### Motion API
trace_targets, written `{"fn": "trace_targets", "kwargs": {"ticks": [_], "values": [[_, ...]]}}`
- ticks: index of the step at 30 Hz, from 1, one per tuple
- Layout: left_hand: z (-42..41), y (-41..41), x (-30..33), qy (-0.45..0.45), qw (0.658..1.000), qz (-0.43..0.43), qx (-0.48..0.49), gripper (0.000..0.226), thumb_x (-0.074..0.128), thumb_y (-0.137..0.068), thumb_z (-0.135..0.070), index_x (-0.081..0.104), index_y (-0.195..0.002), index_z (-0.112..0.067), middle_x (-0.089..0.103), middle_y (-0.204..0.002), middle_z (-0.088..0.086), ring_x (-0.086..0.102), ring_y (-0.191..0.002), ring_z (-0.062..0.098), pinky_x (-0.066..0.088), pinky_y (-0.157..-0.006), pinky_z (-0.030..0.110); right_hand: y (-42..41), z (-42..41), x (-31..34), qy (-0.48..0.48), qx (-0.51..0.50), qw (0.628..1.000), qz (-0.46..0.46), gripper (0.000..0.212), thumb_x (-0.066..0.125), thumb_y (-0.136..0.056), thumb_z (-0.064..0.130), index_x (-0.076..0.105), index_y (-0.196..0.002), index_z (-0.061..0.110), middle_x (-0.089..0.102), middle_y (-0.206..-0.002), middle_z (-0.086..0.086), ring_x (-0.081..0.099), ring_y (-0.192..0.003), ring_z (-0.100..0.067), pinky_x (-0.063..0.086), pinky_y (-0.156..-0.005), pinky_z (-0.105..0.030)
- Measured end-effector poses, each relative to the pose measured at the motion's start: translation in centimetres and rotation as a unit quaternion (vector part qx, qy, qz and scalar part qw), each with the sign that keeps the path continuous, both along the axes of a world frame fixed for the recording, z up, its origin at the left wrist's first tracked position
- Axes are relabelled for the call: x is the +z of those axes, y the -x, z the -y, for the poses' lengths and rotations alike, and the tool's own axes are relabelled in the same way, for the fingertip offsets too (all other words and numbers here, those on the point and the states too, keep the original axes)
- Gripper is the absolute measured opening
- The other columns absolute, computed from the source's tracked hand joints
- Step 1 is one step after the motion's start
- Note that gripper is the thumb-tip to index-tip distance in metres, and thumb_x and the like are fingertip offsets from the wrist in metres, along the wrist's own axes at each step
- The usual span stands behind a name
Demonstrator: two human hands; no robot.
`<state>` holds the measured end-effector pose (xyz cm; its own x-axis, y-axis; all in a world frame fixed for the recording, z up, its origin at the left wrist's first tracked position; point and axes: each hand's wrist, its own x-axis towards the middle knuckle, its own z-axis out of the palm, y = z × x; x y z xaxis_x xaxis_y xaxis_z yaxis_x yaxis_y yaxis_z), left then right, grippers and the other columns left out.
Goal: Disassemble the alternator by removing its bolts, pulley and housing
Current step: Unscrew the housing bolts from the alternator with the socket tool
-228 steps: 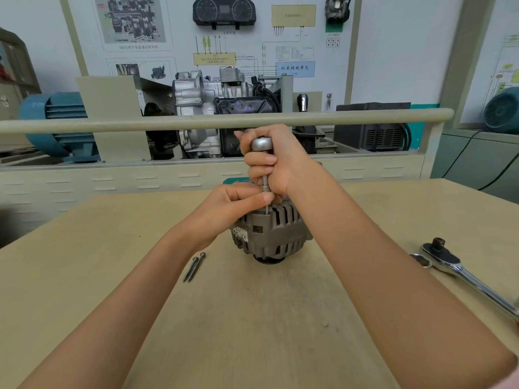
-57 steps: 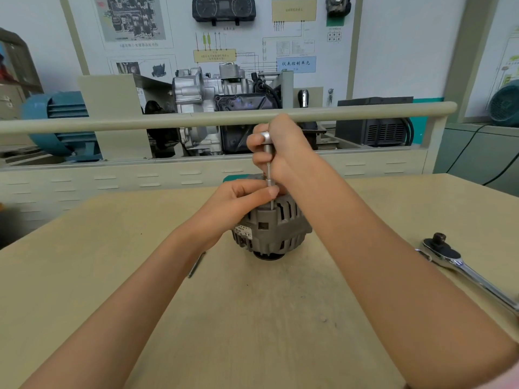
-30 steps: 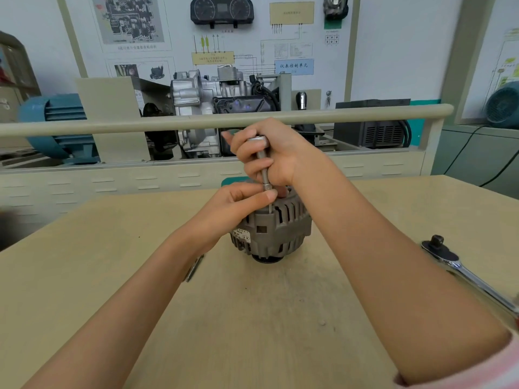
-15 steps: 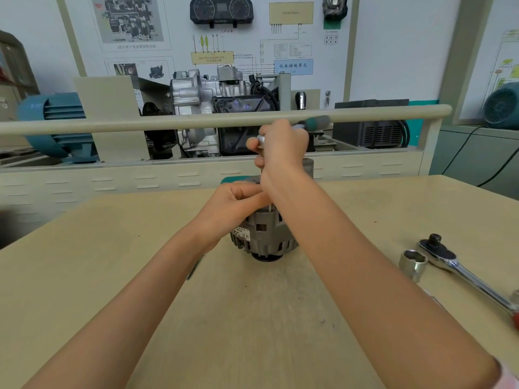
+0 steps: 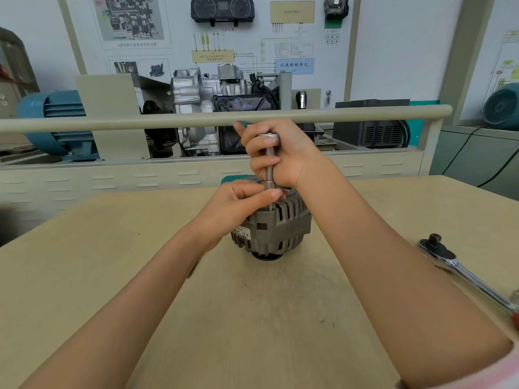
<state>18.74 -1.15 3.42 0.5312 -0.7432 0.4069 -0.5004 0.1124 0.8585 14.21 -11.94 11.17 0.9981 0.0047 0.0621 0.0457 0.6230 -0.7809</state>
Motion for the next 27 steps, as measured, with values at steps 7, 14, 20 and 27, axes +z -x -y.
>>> {"fn": "trace_targets", "kwargs": {"ticks": [7, 14, 20, 27], "values": [[0.1, -0.1, -0.1, -0.006, 0.999, 0.004, 0.038, 0.021, 0.061, -0.091, -0.02, 0.073, -0.087, -0.004, 0.063, -0.1, 0.033, 0.059, -0.084, 0.028, 0.046, -0.077, 0.039, -0.5, -2.8, -0.8, 0.064, -0.404, 0.91, 0.06, 0.02, 0.026, -0.09, -0.003, 0.042, -0.097, 0.007, 0.04, -0.058, -0.004, 0.039, -0.027, -0.005, 0.02, -0.028, -0.013], [-0.1, -0.1, 0.1, -0.021, 1.0, -0.017, -0.011, 0.016, 0.058, -0.089, -0.028, 0.073, -0.094, -0.025, 0.075, -0.087, -0.006, 0.069, -0.079, 0.003, 0.05, -0.063, 0.013, 0.0, -0.1, 0.4, 0.076, -0.053, 0.996, -0.003, 0.025, 0.027, -0.095, 0.004, 0.048, -0.084, 0.011, 0.04, -0.044, 0.01, 0.032, -0.028, -0.001, 0.011, -0.027, -0.013], [-0.3, 0.0, 0.1, -0.01, 1.0, -0.009, -0.02, 0.018, 0.055, -0.092, -0.021, 0.073, -0.097, -0.021, 0.073, -0.087, -0.016, 0.067, -0.085, -0.001, 0.05, -0.069, 0.012, 0.3, 0.2, 0.2, 0.027, 0.026, 0.999, 0.003, 0.02, 0.03, -0.096, 0.007, 0.05, -0.092, 0.01, 0.041, -0.044, 0.01, 0.034, -0.028, -0.002, 0.013, -0.027, -0.012], [0.0, 0.0, -0.1, 0.008, 1.0, 0.004, 0.024, 0.03, 0.058, -0.092, -0.017, 0.076, -0.07, -0.028, 0.064, -0.087, 0.018, 0.058, -0.081, 0.021, 0.044, -0.069, 0.027, -0.8, -2.9, -0.9, 0.036, -0.416, 0.905, 0.082, 0.017, 0.026, -0.096, 0.002, 0.041, -0.101, 0.007, 0.043, -0.06, -0.003, 0.039, -0.027, -0.005, 0.021, -0.028, -0.012]]}}
